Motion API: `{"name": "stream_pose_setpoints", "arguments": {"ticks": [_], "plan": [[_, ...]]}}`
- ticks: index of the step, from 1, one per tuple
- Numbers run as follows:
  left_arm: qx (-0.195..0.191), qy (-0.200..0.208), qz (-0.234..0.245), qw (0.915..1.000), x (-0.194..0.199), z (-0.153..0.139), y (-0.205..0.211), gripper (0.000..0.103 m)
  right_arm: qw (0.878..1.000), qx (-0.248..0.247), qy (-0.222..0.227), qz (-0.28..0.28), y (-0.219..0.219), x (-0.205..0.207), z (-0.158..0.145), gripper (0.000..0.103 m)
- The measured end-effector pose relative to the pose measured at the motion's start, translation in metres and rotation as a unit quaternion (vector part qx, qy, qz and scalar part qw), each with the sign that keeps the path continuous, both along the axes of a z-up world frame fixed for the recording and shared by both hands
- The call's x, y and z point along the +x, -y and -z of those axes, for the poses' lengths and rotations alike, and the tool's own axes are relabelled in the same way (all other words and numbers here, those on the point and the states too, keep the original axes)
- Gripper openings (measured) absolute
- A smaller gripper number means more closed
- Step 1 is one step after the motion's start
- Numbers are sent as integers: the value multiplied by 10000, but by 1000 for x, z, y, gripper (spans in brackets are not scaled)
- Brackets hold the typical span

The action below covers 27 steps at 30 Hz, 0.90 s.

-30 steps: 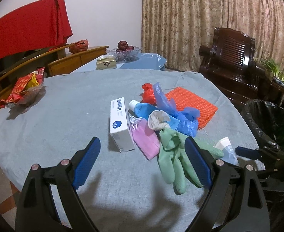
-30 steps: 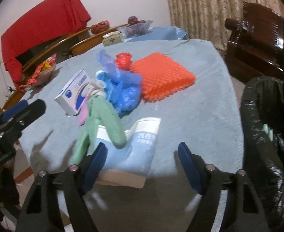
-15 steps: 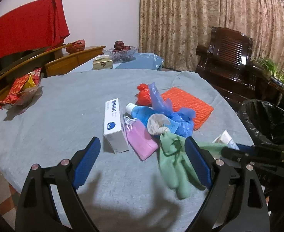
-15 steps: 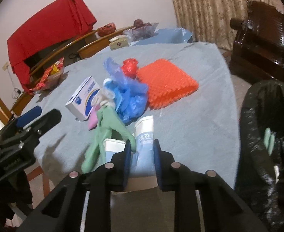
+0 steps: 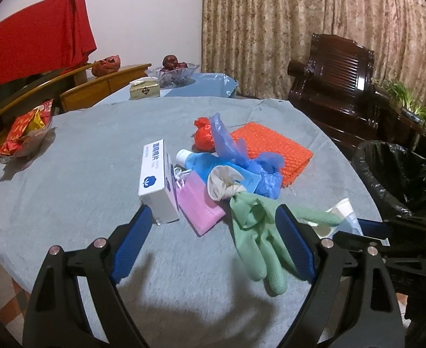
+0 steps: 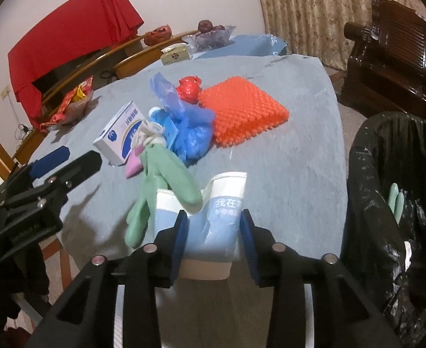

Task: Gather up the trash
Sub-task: 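Grasp the green glove with the left tool while the right tool holds the tube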

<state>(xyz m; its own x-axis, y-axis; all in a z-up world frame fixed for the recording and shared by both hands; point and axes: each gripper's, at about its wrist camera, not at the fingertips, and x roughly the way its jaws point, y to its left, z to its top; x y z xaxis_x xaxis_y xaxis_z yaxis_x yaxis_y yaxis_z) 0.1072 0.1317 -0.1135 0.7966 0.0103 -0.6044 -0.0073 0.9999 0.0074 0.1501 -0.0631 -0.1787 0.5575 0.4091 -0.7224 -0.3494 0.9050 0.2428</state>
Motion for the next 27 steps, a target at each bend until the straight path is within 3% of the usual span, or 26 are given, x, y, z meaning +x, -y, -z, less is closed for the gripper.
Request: {"name": "stream_pose_setpoints", "arguments": {"ticks": [2,4,6,13,20,23,27], "plan": [[-3,-24,-10,10000,0,1,1,84,10000,9,-10,-21,2,-1,0,38],[-1,-28,7,10000,0,1,2,84,9999,-72,77,-79,1,-3,-3,24],[10,-19,40,10000,0,1,4,84,9998,-68,192,-65,2,-4,-10,20],[-41,-66,141,9999,3,3,9,81,9974,-130,574,416,22,-1,-34,18],[-61,-130,253,9996,14,10,22,77,9937,-236,714,832,35,8,-39,18],[-86,-239,313,9992,22,18,30,72,9930,-179,769,877,38,11,-41,18],[-126,-511,403,9978,37,33,39,58,9935,-193,735,852,38,14,-39,18]]}}
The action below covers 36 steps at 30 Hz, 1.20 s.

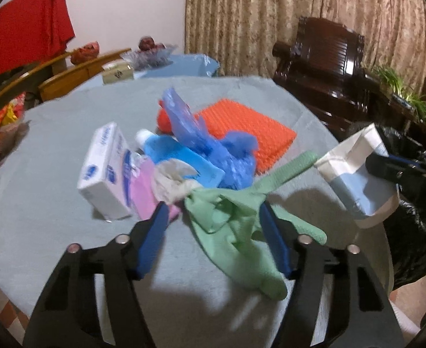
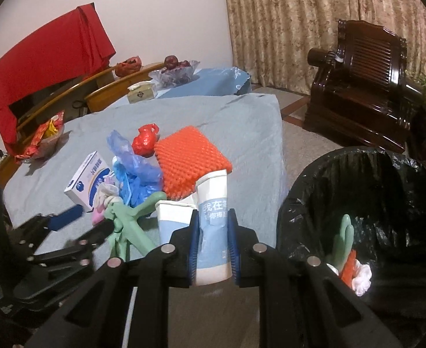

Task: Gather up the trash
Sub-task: 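Grasp the green glove with the left tool while the right tool holds the tube, then drop glove and tube into the bin by opening both tools, then return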

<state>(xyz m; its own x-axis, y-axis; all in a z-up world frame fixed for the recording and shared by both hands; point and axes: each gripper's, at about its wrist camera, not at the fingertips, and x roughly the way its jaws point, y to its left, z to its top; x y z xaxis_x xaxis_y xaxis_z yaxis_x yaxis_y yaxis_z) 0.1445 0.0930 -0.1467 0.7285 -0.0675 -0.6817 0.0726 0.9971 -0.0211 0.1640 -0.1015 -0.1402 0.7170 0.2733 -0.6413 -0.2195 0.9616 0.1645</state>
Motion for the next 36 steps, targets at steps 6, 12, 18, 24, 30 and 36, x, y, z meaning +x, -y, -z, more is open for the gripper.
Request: {"name": "stream_pose_setpoints", "arguments": {"ticks": [6,12,18,24,30,36], "plan": [[-82,-201,251,9995,7,17,10,17,10000,-12,-7,-64,1,1,3,19],[-35,-56,425,9991,-3,13,18,3,10000,15,49,-45,2,-1,0,19],[-167,259,350,9989,-14,-11,10,0,9999,-3,161,46,7,-3,-8,18],[-343,533,330,9974,-20,-40,2,0,9996,-28,249,129,10,-4,-16,18],[-494,763,448,9949,-25,-61,9,0,9992,-15,371,166,17,-7,-27,18],[-603,924,628,9919,-25,-76,24,0,9984,-1,490,287,31,-12,-39,18]]}}
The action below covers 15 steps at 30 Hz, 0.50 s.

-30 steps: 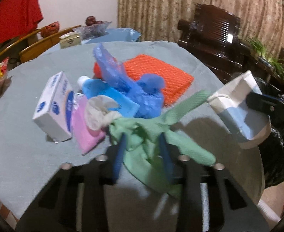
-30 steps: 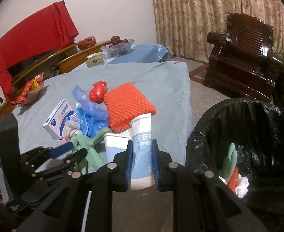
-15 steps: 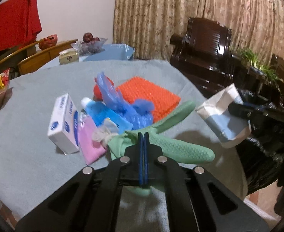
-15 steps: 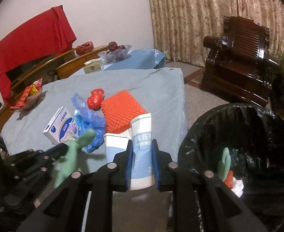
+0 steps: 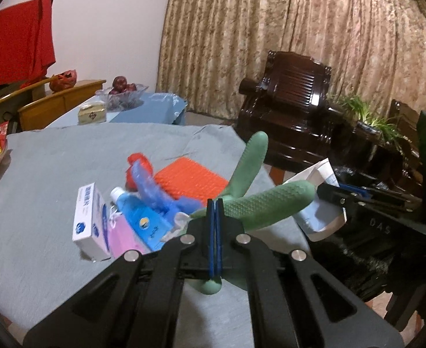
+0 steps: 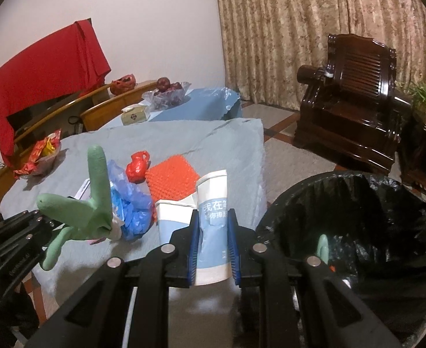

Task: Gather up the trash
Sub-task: 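Drop glove and tube into the bin by opening both tools, then return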

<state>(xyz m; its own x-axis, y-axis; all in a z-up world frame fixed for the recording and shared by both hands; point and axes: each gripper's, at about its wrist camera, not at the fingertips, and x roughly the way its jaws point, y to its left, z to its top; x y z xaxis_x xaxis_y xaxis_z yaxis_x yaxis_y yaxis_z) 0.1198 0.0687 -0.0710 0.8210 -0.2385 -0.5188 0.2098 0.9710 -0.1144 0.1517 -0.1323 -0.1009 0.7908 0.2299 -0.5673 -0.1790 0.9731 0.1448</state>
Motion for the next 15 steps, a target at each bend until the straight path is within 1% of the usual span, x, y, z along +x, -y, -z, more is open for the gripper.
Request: {"name": "stream_pose_setpoints", "arguments": {"ticks": [7,15], "plan": [[-51,180,327,9993,8,-15,28,0,9994,2,189,294,30,-7,-19,18],[-157,287,809,9962,21,-24,79,0,9962,-84,333,806,79,-17,-34,18]]}}
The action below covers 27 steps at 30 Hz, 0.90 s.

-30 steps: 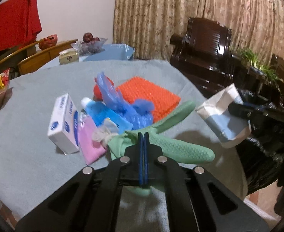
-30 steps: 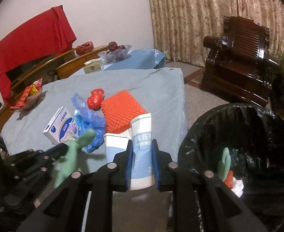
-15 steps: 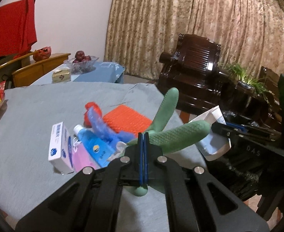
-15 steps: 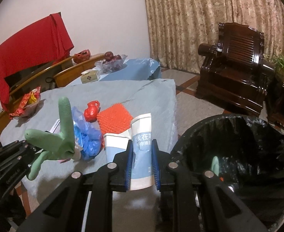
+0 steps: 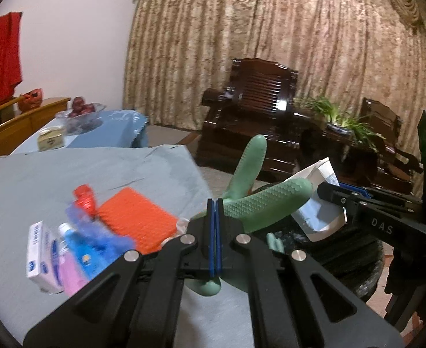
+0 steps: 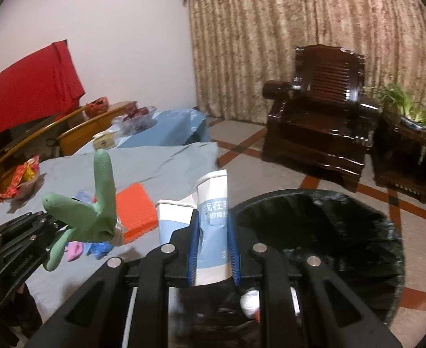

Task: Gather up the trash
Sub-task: 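Drop glove and tube into the bin by opening both tools, then return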

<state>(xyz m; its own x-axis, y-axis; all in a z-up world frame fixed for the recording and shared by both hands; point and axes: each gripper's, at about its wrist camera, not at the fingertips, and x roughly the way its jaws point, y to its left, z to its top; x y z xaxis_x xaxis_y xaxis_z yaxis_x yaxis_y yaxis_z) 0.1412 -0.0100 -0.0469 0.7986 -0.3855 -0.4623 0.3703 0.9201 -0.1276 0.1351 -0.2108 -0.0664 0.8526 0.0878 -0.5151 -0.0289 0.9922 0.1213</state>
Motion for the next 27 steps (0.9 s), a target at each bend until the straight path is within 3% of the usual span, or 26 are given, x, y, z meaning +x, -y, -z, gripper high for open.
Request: {"name": "stream_pose_setpoints", "arguments": {"ticks": [15,20,21,22,23,24,26,27], "plan": [[-116,71,1153,9932,19,-1,124,0,9960,-160,-82,871,92,-12,2,18],[-37,-82,1219,9925,19,11,131,2,9937,-144,-438,1023,103,-11,29,33],[-2,-125,1203,9927,20,14,129,6,9936,-106,-473,1022,104,-11,32,39],[52,-183,1142,9933,20,17,125,20,9932,-74,-524,1035,104,-11,36,54],[76,-213,1072,9940,21,20,121,29,9927,-66,-529,1084,103,-12,39,64],[76,-221,1015,9946,21,20,116,42,9926,-37,-501,1109,102,-14,40,70],[111,-241,888,9957,20,23,106,47,9928,21,-479,1094,100,-16,41,72],[159,-251,810,9963,20,24,100,56,9928,27,-446,1109,98,-17,40,81]]}}
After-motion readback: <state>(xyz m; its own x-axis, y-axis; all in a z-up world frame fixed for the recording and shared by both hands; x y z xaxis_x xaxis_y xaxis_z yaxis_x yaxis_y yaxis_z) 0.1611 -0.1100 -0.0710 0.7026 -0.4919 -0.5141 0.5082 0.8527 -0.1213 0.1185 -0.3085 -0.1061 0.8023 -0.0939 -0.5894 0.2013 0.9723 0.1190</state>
